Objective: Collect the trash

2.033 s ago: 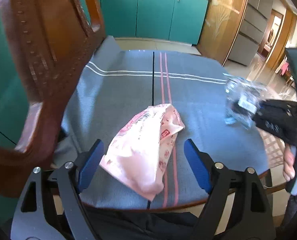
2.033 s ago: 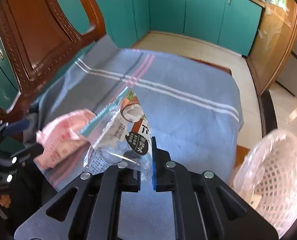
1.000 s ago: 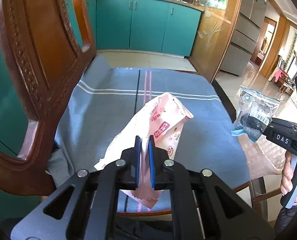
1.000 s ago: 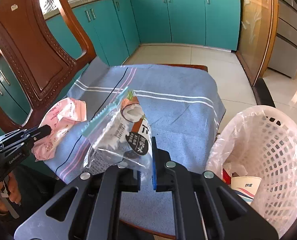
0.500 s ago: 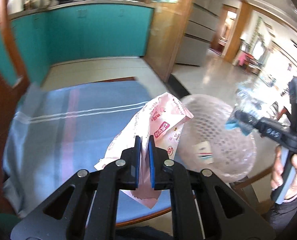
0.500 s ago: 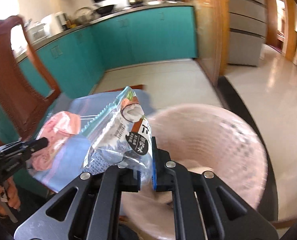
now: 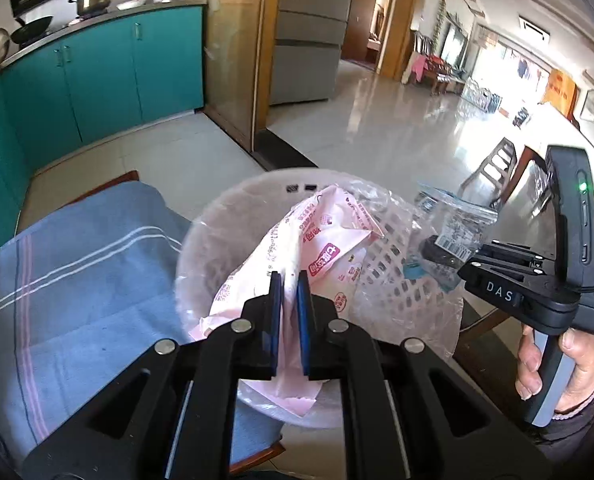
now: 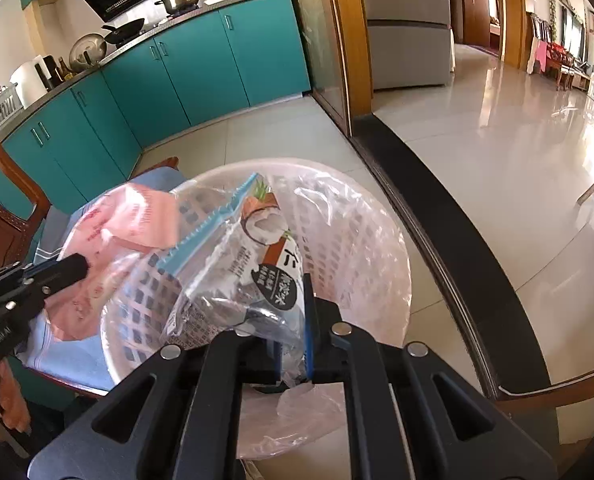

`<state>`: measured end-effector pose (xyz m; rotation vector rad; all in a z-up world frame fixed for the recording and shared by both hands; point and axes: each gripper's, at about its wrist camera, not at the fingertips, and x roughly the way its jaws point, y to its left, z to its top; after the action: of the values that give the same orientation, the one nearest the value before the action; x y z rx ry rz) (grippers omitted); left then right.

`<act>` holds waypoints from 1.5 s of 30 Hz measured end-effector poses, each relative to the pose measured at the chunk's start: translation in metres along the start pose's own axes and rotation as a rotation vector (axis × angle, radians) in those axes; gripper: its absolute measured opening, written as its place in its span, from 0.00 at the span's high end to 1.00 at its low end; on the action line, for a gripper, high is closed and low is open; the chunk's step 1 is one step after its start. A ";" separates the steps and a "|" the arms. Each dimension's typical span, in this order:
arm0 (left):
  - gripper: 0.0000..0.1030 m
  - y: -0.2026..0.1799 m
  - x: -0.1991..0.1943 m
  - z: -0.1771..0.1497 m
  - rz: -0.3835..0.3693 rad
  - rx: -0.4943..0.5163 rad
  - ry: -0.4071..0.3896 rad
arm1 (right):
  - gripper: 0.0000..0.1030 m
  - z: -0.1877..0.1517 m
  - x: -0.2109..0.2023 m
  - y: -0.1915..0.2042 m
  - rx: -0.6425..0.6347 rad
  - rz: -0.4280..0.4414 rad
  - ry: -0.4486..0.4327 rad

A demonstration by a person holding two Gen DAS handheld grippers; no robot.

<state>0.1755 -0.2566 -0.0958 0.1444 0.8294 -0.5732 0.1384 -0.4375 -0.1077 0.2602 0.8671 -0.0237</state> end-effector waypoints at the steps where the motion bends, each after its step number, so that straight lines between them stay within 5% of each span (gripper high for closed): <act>1: 0.89 0.000 0.004 -0.001 -0.001 0.003 0.008 | 0.92 0.000 0.002 0.000 -0.002 0.004 0.003; 4: 0.83 -0.001 0.011 -0.001 0.007 0.013 0.013 | 0.90 0.000 0.007 0.003 -0.009 0.005 0.014; 7: 0.50 0.002 0.010 0.000 -0.003 0.007 -0.010 | 0.80 0.002 0.011 0.002 -0.003 0.001 0.018; 10: 0.46 0.010 0.002 0.000 -0.001 -0.015 -0.031 | 0.56 0.001 0.009 0.004 -0.005 -0.009 0.017; 12: 0.42 0.017 -0.006 -0.001 0.003 -0.033 -0.047 | 0.29 0.001 0.007 0.008 -0.010 -0.030 0.008; 15: 0.35 0.031 -0.024 -0.008 0.031 -0.069 -0.080 | 0.26 0.002 0.002 0.014 -0.017 -0.039 -0.002; 20: 0.12 0.053 -0.075 -0.035 0.243 -0.108 -0.161 | 0.22 0.000 -0.030 0.035 -0.014 0.022 -0.100; 23: 0.03 0.062 -0.114 -0.055 0.360 -0.138 -0.221 | 0.07 -0.014 -0.063 0.067 -0.066 0.047 -0.214; 32: 0.03 0.070 -0.204 -0.104 0.555 -0.208 -0.363 | 0.03 -0.061 -0.132 0.151 -0.212 -0.057 -0.454; 45: 0.03 0.050 -0.267 -0.136 0.509 -0.196 -0.437 | 0.03 -0.104 -0.186 0.176 -0.213 -0.126 -0.606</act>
<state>-0.0299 -0.0554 0.0024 0.0435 0.3933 -0.0340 -0.0381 -0.2581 0.0071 -0.0085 0.2774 -0.1205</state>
